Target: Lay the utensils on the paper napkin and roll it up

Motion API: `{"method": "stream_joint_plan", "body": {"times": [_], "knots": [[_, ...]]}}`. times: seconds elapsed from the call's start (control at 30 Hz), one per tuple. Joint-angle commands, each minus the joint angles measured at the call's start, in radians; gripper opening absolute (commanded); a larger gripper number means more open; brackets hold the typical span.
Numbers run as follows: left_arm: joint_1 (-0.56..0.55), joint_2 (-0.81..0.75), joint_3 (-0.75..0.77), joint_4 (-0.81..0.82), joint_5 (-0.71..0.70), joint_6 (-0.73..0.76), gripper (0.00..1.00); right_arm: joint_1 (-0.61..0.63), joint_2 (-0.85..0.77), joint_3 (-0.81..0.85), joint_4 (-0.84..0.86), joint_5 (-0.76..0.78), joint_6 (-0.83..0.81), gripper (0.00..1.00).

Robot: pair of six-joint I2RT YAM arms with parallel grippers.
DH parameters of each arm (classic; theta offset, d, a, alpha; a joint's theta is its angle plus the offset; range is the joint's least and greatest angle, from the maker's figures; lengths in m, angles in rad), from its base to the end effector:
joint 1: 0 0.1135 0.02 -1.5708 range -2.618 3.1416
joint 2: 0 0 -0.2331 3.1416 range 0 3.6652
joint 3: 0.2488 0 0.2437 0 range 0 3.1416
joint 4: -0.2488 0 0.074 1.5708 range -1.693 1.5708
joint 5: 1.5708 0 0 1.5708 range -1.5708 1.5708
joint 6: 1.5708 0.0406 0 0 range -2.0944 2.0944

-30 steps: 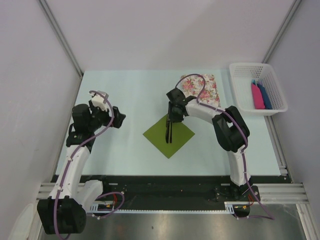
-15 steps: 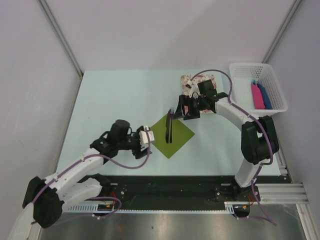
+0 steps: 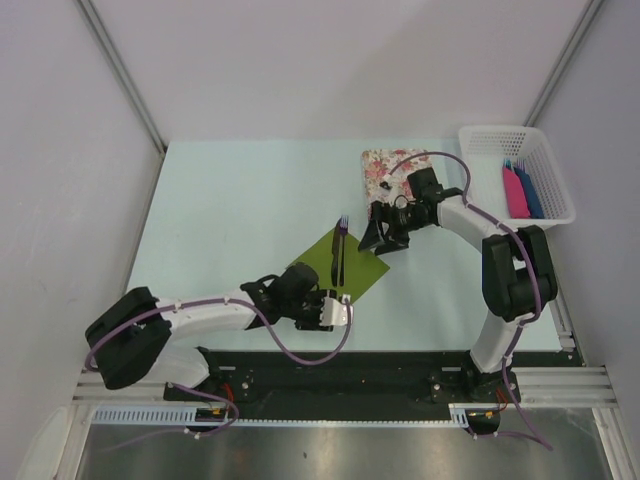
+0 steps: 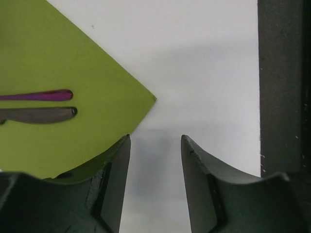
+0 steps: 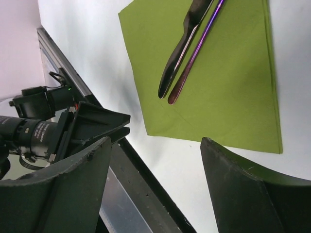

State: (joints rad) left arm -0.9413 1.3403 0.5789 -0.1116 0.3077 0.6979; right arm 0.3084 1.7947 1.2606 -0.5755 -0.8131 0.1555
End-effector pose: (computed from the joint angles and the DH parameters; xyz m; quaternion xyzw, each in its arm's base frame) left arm 0.1381 -0.2106 0.1346 0.7145 0.5955 -0.1840 0.3178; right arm 0.3254 0.1346 0.1809 -0.1584 0.8847 0.4229 0.1158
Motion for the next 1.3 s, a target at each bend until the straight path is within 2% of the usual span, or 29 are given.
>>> {"method": "stream_joint_plan", "body": {"times": [0.0,0.3,0.53,0.73,0.83,0.87,1.27], "knots": [[-0.051,0.029,0.059,0.076,-0.062,0.074,0.51,-0.031,0.029,0.019,-0.018,-0.049,-0.011,0.78],[-0.102,0.138,0.104,0.078,-0.084,0.083,0.46,-0.069,0.025,0.026,-0.029,-0.058,-0.004,0.79],[-0.102,0.198,0.142,0.069,-0.098,0.098,0.36,-0.08,0.003,0.014,-0.027,-0.054,-0.005,0.79],[-0.102,0.198,0.145,0.059,-0.085,0.11,0.2,-0.091,-0.003,0.011,-0.026,-0.047,-0.004,0.79],[-0.102,0.198,0.154,0.036,-0.067,0.107,0.07,-0.092,0.002,0.011,-0.024,-0.046,0.001,0.79],[-0.102,0.197,0.156,0.029,-0.064,0.103,0.0,-0.092,0.002,0.011,-0.023,-0.046,0.001,0.79],[-0.131,0.131,0.162,-0.034,0.034,0.042,0.0,-0.083,0.022,0.017,-0.024,-0.049,0.004,0.79]]}}
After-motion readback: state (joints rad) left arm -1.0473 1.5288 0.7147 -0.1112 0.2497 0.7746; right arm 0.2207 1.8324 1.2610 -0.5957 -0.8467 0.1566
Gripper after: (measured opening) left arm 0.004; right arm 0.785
